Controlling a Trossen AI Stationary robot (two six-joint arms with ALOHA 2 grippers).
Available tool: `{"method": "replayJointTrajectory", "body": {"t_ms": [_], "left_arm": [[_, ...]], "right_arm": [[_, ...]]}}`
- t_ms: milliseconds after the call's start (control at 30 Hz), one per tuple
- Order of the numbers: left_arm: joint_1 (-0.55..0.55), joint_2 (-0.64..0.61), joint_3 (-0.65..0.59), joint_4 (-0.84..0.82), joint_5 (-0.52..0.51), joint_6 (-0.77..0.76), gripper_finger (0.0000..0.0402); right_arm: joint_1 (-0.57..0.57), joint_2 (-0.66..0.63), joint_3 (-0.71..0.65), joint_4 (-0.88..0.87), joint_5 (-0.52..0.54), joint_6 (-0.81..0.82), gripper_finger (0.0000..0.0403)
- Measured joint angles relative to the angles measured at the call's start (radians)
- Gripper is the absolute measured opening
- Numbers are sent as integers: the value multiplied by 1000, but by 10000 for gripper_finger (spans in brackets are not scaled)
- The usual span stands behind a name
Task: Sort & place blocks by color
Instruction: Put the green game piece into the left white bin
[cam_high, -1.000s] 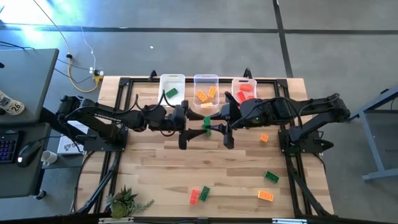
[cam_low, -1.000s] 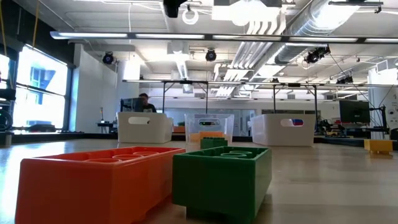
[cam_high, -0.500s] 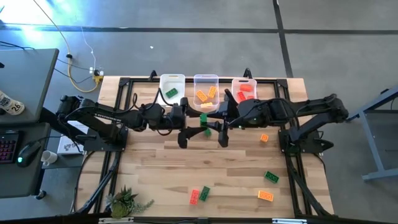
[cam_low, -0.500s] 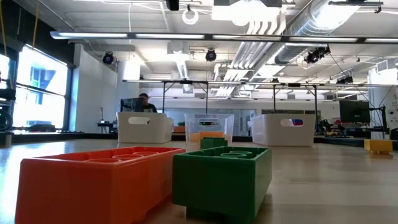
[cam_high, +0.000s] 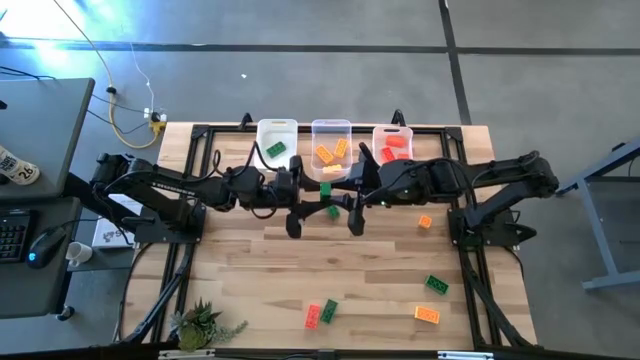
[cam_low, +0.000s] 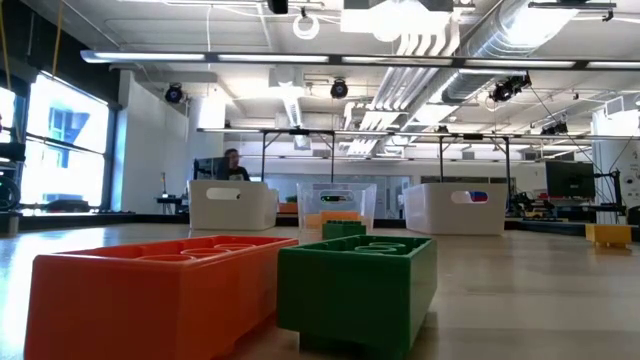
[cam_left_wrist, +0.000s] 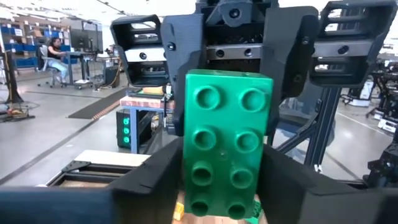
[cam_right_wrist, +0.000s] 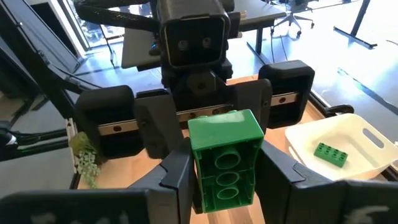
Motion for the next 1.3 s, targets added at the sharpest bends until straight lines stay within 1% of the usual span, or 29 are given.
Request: {"method": "replayJointTrajectory", "body": {"t_ms": [133, 300, 367, 467, 567, 733, 800, 900, 1100, 1300], "left_arm": [[-1, 0, 0, -6, 7, 17, 112], [-1, -1, 1, -40, 1, 26, 112], [-1, -2, 1, -68, -20, 24, 112], [0, 1, 0, -141, -72, 23, 112], [0, 0, 0, -211, -147, 2, 114], [22, 0, 0, -393, -287, -3, 114], [44, 0, 0, -478, -329, -10, 115], [88, 0, 0, -578, -364, -37, 115], [213, 0, 0, -730, -363, -112, 116], [346, 0, 0, -826, -348, -181, 117]], "right_arm": [[0, 0, 0, -2, -4, 1, 116], [-2, 0, 0, -16, -26, 6, 149], [-9, 1, 0, -18, -16, 42, 167], [-19, 0, 0, -16, 4, 83, 194], [-28, 0, 0, -24, 4, 81, 218], [-31, 0, 0, -40, 0, 65, 236], [-31, 0, 0, -53, 0, 45, 237], [-31, 0, 0, -79, 0, 35, 237], [-31, 0, 0, -137, 0, 34, 238], [-31, -1, 1, -182, 0, 63, 238]]}}
